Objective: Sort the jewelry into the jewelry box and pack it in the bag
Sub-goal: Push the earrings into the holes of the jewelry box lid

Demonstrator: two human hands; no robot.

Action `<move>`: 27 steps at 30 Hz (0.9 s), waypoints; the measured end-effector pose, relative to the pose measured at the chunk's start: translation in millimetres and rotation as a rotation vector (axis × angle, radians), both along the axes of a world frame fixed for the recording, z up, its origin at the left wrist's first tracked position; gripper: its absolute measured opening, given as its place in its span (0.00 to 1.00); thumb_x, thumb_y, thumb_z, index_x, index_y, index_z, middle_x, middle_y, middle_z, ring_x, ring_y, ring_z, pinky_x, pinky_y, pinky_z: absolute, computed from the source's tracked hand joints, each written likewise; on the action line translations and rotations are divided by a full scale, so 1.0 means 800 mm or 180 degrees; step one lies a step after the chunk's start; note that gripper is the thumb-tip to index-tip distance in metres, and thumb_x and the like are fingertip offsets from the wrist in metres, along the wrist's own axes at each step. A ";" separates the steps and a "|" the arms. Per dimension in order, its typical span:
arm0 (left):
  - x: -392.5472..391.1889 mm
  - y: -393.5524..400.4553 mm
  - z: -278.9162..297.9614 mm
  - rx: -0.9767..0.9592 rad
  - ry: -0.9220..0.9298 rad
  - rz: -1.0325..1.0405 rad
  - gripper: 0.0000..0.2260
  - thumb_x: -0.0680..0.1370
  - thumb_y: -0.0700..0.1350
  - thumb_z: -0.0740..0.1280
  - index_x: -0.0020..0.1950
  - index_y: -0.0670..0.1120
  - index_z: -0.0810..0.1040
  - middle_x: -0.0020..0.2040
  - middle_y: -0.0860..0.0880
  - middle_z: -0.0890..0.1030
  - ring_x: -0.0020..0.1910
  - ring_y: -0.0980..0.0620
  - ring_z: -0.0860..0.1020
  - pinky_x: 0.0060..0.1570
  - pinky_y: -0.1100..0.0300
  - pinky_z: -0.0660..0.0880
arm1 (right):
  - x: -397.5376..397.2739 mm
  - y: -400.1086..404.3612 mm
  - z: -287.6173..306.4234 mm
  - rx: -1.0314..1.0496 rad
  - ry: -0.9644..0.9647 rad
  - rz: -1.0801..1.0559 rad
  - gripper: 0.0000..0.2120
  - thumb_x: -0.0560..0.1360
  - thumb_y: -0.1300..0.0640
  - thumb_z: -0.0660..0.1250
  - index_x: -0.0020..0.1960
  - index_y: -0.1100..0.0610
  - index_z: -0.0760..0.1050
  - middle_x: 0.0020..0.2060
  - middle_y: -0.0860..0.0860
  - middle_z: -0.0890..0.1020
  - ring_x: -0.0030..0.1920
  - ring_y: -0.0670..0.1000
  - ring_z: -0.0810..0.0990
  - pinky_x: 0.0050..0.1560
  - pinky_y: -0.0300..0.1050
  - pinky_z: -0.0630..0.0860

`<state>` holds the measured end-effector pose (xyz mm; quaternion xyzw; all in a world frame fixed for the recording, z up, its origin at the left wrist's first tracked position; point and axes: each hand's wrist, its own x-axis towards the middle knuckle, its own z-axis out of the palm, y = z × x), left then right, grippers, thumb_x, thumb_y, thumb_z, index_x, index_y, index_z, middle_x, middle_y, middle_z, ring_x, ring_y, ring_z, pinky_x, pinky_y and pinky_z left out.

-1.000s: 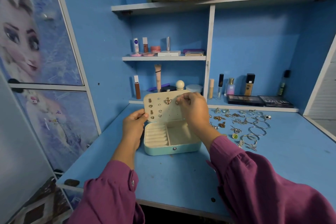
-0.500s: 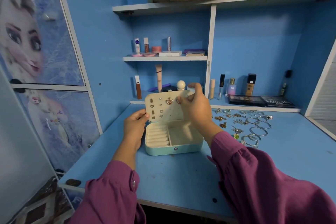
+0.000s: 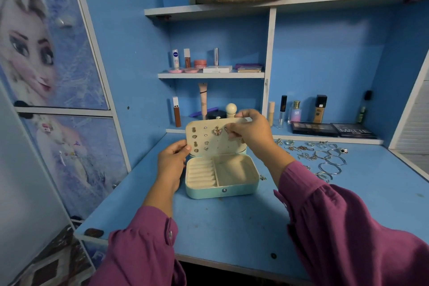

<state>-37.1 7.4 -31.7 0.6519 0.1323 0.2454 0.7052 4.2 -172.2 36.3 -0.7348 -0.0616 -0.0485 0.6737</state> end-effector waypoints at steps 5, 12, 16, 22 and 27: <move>0.000 0.001 0.000 -0.0013 -0.0039 -0.0056 0.09 0.78 0.37 0.66 0.52 0.49 0.80 0.44 0.53 0.82 0.30 0.60 0.72 0.36 0.63 0.71 | -0.003 -0.007 -0.002 0.0212 0.0045 0.0129 0.06 0.77 0.59 0.61 0.52 0.58 0.73 0.36 0.56 0.85 0.31 0.50 0.82 0.31 0.42 0.72; -0.004 0.015 -0.003 -0.0040 0.0093 -0.0329 0.08 0.76 0.37 0.67 0.50 0.49 0.82 0.46 0.51 0.84 0.38 0.57 0.79 0.38 0.58 0.72 | -0.020 -0.023 -0.003 0.0525 0.0454 0.0461 0.06 0.79 0.56 0.62 0.47 0.58 0.73 0.38 0.58 0.85 0.33 0.52 0.83 0.27 0.38 0.72; -0.005 0.019 -0.002 -0.0207 0.0163 -0.0427 0.08 0.73 0.32 0.67 0.50 0.41 0.82 0.37 0.47 0.81 0.29 0.56 0.72 0.31 0.62 0.69 | -0.026 -0.035 -0.009 0.0714 0.0753 0.0672 0.04 0.78 0.59 0.64 0.47 0.60 0.74 0.38 0.59 0.85 0.33 0.51 0.83 0.32 0.40 0.73; -0.004 0.018 0.002 -0.0391 0.0250 -0.0313 0.08 0.74 0.34 0.61 0.41 0.40 0.80 0.29 0.46 0.80 0.28 0.54 0.69 0.28 0.63 0.65 | -0.022 -0.053 -0.017 0.0761 0.1294 0.1212 0.05 0.78 0.59 0.61 0.48 0.59 0.75 0.39 0.58 0.85 0.35 0.49 0.84 0.31 0.37 0.73; 0.000 0.020 0.000 -0.0169 0.0351 -0.0274 0.05 0.73 0.38 0.68 0.38 0.40 0.81 0.31 0.44 0.80 0.27 0.53 0.67 0.25 0.64 0.63 | -0.016 -0.062 -0.026 0.0801 0.1544 0.1582 0.05 0.78 0.63 0.61 0.50 0.60 0.75 0.37 0.58 0.85 0.33 0.47 0.84 0.26 0.35 0.73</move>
